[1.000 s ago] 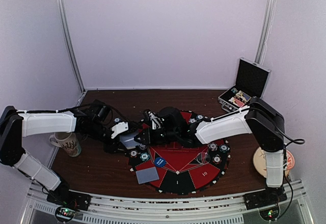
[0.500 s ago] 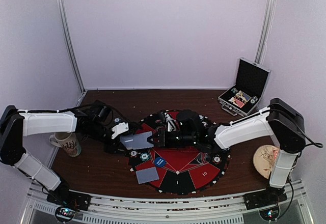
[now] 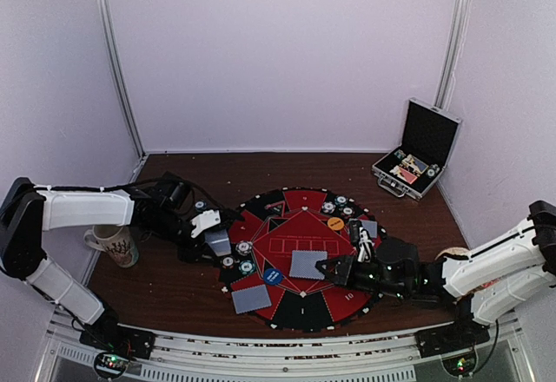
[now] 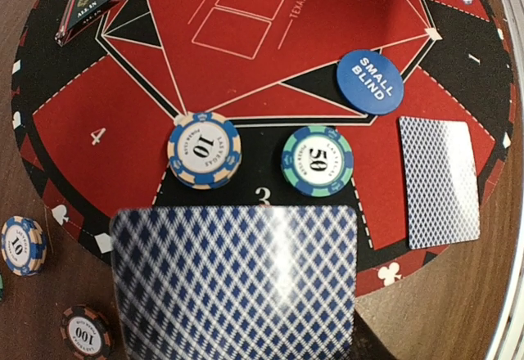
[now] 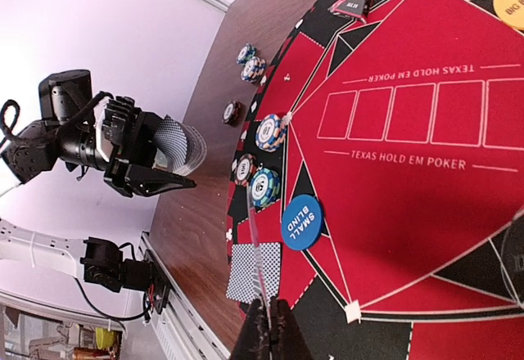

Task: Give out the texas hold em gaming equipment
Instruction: Distribute the poker card in the dealer area.

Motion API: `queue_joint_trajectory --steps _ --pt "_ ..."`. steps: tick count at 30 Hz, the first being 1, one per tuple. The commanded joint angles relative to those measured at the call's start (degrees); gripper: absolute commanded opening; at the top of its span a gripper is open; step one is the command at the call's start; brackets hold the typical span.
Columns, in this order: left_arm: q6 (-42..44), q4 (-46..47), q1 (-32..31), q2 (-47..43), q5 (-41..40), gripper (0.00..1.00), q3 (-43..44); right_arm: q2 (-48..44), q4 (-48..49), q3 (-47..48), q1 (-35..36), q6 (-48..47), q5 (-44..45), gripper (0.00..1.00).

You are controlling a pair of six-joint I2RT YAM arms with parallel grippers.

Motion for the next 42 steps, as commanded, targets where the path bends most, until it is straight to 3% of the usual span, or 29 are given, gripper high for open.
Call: queue_joint_trajectory --steps 1,21,33,42 --pt "-1.31 1.64 0.54 0.63 -0.17 0.37 1.57 -6.46 -2.63 -3.39 4.96 5.36 12.24 0.00" --pt "-2.64 1.93 2.56 1.38 -0.35 0.36 2.42 -14.72 -18.02 -11.13 23.75 25.18 30.90 0.00" --pt "-2.74 2.11 2.82 1.87 -0.42 0.36 2.58 -20.37 -30.87 -11.97 24.63 31.02 33.00 0.00" --pt "-2.70 2.15 2.76 1.90 -0.38 0.36 2.59 -18.87 -37.68 -11.80 24.63 33.95 34.17 0.00"
